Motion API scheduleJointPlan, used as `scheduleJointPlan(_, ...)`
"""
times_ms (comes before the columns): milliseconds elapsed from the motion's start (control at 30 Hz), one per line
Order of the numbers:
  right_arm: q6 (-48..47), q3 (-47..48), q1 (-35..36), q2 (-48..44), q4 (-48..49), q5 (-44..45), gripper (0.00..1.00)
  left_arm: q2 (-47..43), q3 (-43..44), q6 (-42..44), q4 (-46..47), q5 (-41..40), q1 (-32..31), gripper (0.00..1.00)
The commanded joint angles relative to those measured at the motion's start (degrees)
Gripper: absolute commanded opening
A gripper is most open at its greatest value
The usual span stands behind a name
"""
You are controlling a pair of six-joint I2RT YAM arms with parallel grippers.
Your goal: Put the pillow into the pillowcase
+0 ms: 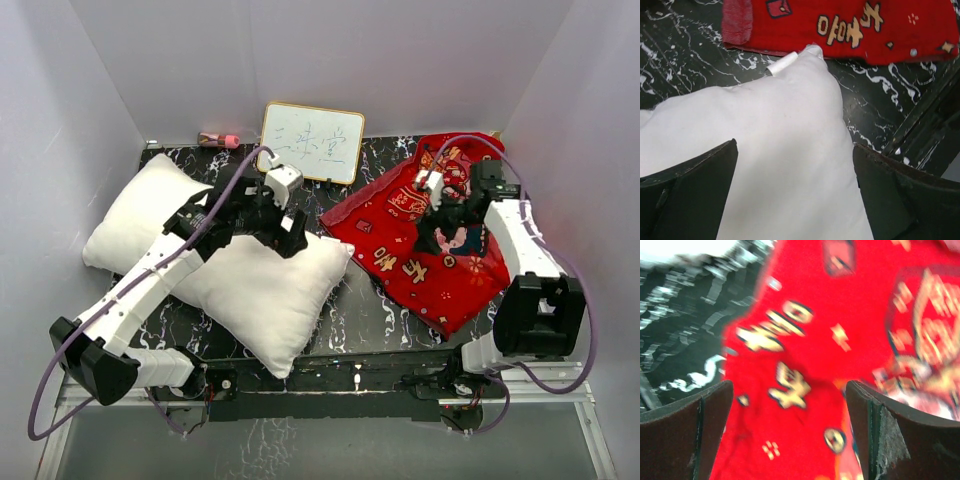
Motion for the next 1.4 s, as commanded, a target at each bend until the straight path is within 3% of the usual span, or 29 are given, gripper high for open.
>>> scheduleJointPlan(0,-9.5,-5.2,5.8,-4.2,2.6,-21.1,0.99,-0.4,0.8,23.4,-5.2,8.9,-1.2,0.97)
scheduleJointPlan(100,-1.8,-6.7,6.5,-3.1,10.9,-27.2,0.99,4.7,5.4,31.3,-11.7,14.6,-1.2,0.97)
scheduleJointPlan(200,-2.4,-4.0,7.4,0.9,8.4,-29.2,0.99,14.1,11.7,35.1,-18.7,15.7,-1.2,0.97)
scheduleJointPlan(267,-3.0,-4.7,9.1,1.2,8.8,-27.3,0.99,18.8,13.9,35.6,-21.5,13.3,-1.3,0.97)
scheduleJointPlan(467,0.9,-7.5,13.3,-0.5,14.3,-16.7,1.0,21.2,7.8,33.9,-17.9,7.6,-1.3,0.94)
scheduleJointPlan(533,2.1,-7.5,15.2,-0.3,15.5,-14.5,0.99,20.8,4.4,31.9,-14.9,5.8,-1.3,0.82)
scheduleJointPlan(567,3.2,-7.6,16.3,0.0,16.5,-12.7,0.99,20.7,3.0,30.9,-13.6,4.6,-1.3,0.65)
scheduleJointPlan(600,5.4,-7.7,17.8,0.4,18.1,-10.1,0.99,21.0,2.0,29.3,-12.7,3.1,-1.2,0.25)
scheduleJointPlan(633,8.3,-7.9,19.4,1.0,20.3,-6.2,0.99,21.1,1.7,26.2,-11.7,0.4,-1.1,0.01)
scheduleJointPlan(800,11.1,-7.7,24.4,4.2,22.7,5.7,0.95,11.7,-2.9,16.9,-3.9,-0.3,0.2,0.0)
scheduleJointPlan(967,11.9,-7.0,29.7,8.9,21.2,16.2,0.8,-0.9,-9.8,10.5,3.8,-0.8,1.3,0.0)
scheduleJointPlan(1367,13.7,-8.2,33.3,11.1,21.2,26.1,0.54,-4.8,-11.1,4.7,5.0,2.3,1.6,0.0)
